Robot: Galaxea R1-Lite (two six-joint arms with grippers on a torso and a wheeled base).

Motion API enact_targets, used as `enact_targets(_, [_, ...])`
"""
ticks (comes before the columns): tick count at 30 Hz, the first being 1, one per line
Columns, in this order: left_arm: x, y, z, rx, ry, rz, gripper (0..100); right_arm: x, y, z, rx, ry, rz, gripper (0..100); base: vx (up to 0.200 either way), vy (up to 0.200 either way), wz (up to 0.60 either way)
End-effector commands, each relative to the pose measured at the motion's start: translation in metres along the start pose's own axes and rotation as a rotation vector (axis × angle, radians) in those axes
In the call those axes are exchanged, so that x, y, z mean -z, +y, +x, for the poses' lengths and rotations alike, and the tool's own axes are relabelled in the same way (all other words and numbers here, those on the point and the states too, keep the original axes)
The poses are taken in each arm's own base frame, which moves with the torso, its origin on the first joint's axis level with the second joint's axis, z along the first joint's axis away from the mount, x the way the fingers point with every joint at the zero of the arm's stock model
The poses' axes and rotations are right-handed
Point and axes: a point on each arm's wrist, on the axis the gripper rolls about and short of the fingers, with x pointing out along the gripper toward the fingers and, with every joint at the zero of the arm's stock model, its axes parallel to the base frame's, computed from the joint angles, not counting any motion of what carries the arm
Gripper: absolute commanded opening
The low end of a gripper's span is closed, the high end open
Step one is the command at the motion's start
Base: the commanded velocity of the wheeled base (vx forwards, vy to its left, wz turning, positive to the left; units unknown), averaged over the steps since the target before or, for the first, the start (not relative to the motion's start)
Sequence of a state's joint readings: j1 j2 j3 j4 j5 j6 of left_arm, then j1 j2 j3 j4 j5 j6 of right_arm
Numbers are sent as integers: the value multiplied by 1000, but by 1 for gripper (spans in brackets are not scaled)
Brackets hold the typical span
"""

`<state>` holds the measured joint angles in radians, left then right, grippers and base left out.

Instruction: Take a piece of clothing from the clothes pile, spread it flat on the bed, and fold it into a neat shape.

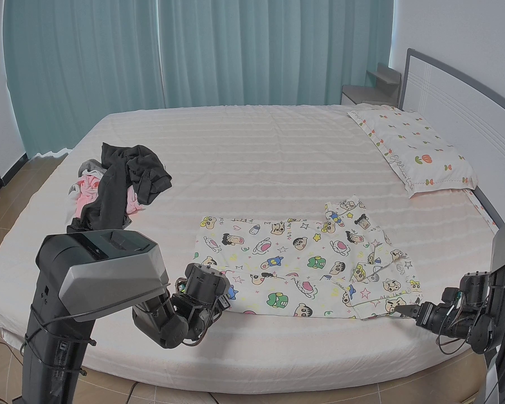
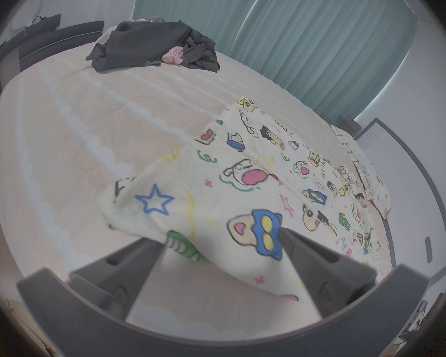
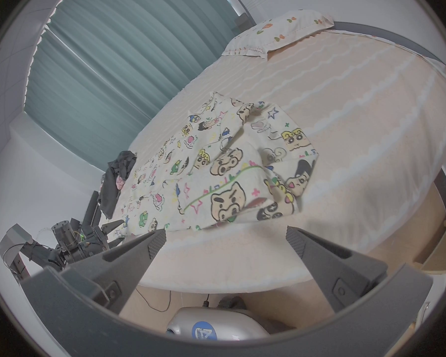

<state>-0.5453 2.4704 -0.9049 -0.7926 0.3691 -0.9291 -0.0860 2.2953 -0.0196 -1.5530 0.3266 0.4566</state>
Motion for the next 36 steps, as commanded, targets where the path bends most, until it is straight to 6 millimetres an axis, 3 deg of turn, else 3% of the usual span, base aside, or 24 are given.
enact_targets(1, [-1,1,2,-23,-30,0,0,6,-4,4,45,12,12,100,0,0,0])
enact_targets(14, [0,0,1,-27,-48,7,0,17,25,37,154,-97,207,100,0,0,0])
enact_targets(36, [-12,2,0,-32,-72,36,0,28,36,73,269,-227,158,100,0,0,0])
